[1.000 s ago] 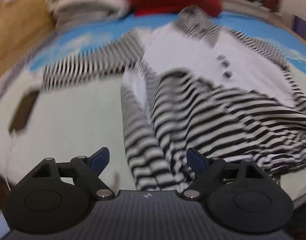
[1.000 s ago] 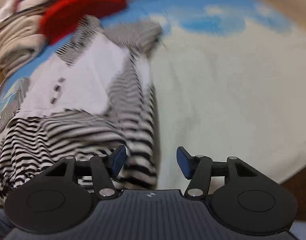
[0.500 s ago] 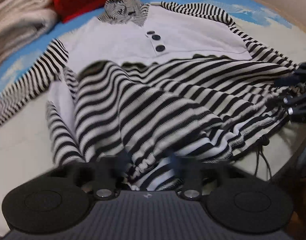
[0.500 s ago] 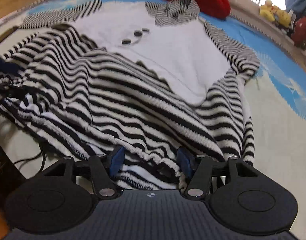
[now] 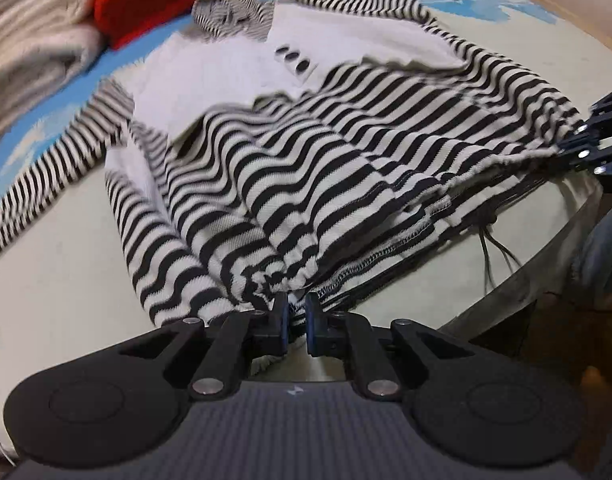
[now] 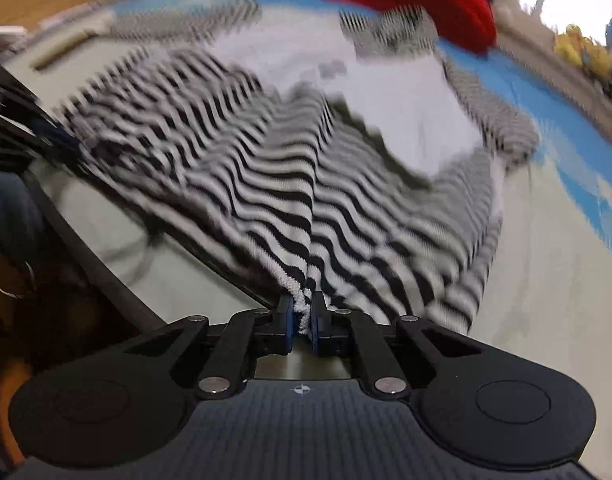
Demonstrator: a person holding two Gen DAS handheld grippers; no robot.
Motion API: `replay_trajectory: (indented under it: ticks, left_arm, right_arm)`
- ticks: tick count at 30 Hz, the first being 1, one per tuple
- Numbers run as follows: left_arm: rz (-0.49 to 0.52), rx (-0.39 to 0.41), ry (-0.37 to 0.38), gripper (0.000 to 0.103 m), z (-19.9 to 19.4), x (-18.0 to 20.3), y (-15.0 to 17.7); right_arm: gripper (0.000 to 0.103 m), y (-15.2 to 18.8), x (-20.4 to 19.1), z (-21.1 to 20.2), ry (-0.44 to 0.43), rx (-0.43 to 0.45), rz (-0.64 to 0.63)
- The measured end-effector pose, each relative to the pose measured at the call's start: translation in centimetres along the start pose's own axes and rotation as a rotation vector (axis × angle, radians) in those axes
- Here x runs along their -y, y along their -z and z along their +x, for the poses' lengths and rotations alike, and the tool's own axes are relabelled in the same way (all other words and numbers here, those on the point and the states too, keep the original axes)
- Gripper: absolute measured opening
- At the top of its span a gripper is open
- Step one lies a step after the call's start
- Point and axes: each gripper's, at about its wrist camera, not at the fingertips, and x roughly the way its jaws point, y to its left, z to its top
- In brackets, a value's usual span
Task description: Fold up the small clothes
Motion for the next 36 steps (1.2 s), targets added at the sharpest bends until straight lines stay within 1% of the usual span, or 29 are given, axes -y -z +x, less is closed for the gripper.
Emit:
replay_trajectory:
  ticks: [2,3,4,5,6,7,9,10,12,13,14,15,16,17,18,19,20,21,23,24,25,26,27,29,30,32,33,34,36]
  left_arm:
    - [-0.04,0.004,0.023,0.017,-0.6,-0.5,-0.3]
    - [-0.066,0.01,0.049,0.026,-1.2,-1.0,-0.5]
    - [-0.09,0.03,0.068,0.042,-1.9,-1.5,-0.8]
    - [-0.108,0.057,0.07,0.053,-2.8,-2.0,-1.2]
    - [-0.123,0.089,0.063,0.072,-3.6,-2.4,-1.5]
    - [-0.137,0.133,0.054,0.081,-4.3,-2.8,-1.9]
    - [-0.165,0.199,0.031,0.086,-5.0,-3.5,-3.3]
    - [-0.182,0.215,0.01,0.088,-4.7,-3.8,-4.2]
    - [-0.206,0.191,-0.052,0.09,-2.8,-3.9,-5.8]
    - [-0.195,0.167,-0.079,0.09,-1.3,-3.7,-6.3]
    - [-0.166,0.115,-0.123,0.091,0.7,-3.2,-6.4]
    - [-0.131,0.059,-0.149,0.09,2.3,-2.7,-6.3]
    - [-0.073,-0.016,-0.159,0.091,4.0,-2.0,-5.8]
    - [-0.017,-0.061,-0.164,0.091,5.1,-1.4,-5.2]
    - [0.004,0.001,-0.175,0.094,4.5,-1.2,-4.7]
    - [0.04,0.026,-0.175,0.099,3.9,-1.0,-4.6]
    - [0.066,0.01,-0.168,0.1,3.6,-1.1,-5.0]
    - [0.059,0.018,-0.166,0.1,3.0,-1.5,-5.6]
    - [-0.005,0.089,-0.17,0.103,1.8,-2.8,-7.4]
    - [-0.049,0.129,-0.183,0.103,1.5,-3.6,-8.6]
    - [-0.114,0.177,-0.212,0.103,1.5,-4.6,-10.1]
    - [-0.172,0.215,-0.237,0.103,1.8,-5.3,-11.6]
    - [-0.235,0.245,-0.266,0.103,2.5,-6.3,-12.8]
    - [-0.341,0.263,-0.317,0.103,4.6,-7.8,-14.7]
    - [-0.375,0.255,-0.344,0.103,5.7,-8.5,-15.2]
    - [-0.42,0.163,-0.396,0.103,7.9,-10.1,-16.1]
    - [-0.43,0.118,-0.373,0.103,8.7,-10.8,-16.4]
    - [-0.448,0.101,-0.343,0.103,8.8,-11.4,-16.6]
    - [-0.506,0.082,-0.322,0.103,9.3,-12.5,-16.7]
  right_arm:
    - [0.009,-0.1,0.4,0.2,-0.016,0.001,0.037]
    - [0.011,-0.4,0.6,-0.1,-0.025,-0.002,0.059]
    - [0.019,-0.8,1.1,-0.7,-0.053,0.002,0.095]
    - [0.035,-1.1,1.5,-1.2,-0.075,0.007,0.121]
    - [0.043,-1.5,2.1,-1.9,-0.104,0.019,0.152]
    - [0.054,-2.0,2.7,-2.9,-0.137,0.044,0.189]
    - [0.056,-3.1,3.7,-4.1,-0.163,0.121,0.259]
    - [0.055,-3.8,4.1,-4.1,-0.15,0.147,0.281]
    - [0.054,-4.9,4.6,-2.9,-0.085,0.177,0.316]
    - [0.053,-5.2,4.7,-1.4,-0.058,0.152,0.315]
    - [0.049,-5.3,4.6,0.2,-0.034,0.101,0.302]
    - [0.047,-5.1,4.4,2.1,-0.007,0.027,0.278]
    - [0.043,-4.6,4.0,3.8,0.01,-0.059,0.244]
    - [0.045,-3.9,3.8,4.3,0.007,-0.08,0.223]
    - [0.046,-3.6,3.4,3.8,0.008,-0.044,0.19]
    - [0.045,-3.7,3.3,3.4,-0.011,-0.062,0.144]
    - [0.045,-4.0,3.6,2.9,-0.022,-0.068,0.135]
    - [0.045,-4.7,4.4,2.3,-0.032,-0.057,0.146]
    - [0.052,-7.0,7.1,0.9,-0.02,0.02,0.205]
    - [0.055,-8.9,9.2,0.5,0.011,0.079,0.257]
    - [0.061,-10.7,11.2,0.5,0.039,0.127,0.306]
    - [0.068,-12.5,13.1,0.7,0.068,0.177,0.356]
    - [0.07,-14.8,15.5,1.5,0.103,0.245,0.418]
    - [0.074,-18.5,18.9,3.5,0.148,0.319,0.516]
    - [0.074,-20.6,20.7,5.3,0.153,0.336,0.561]
    - [0.079,-24.8,23.5,9.7,0.14,0.336,0.62]
    - [0.081,-26.4,24.5,11.9,0.133,0.327,0.635]
    - [0.082,-28.2,25.3,14.5,0.127,0.309,0.657]
    - [0.082,-30.6,26.0,18.8,0.115,0.279,0.699]
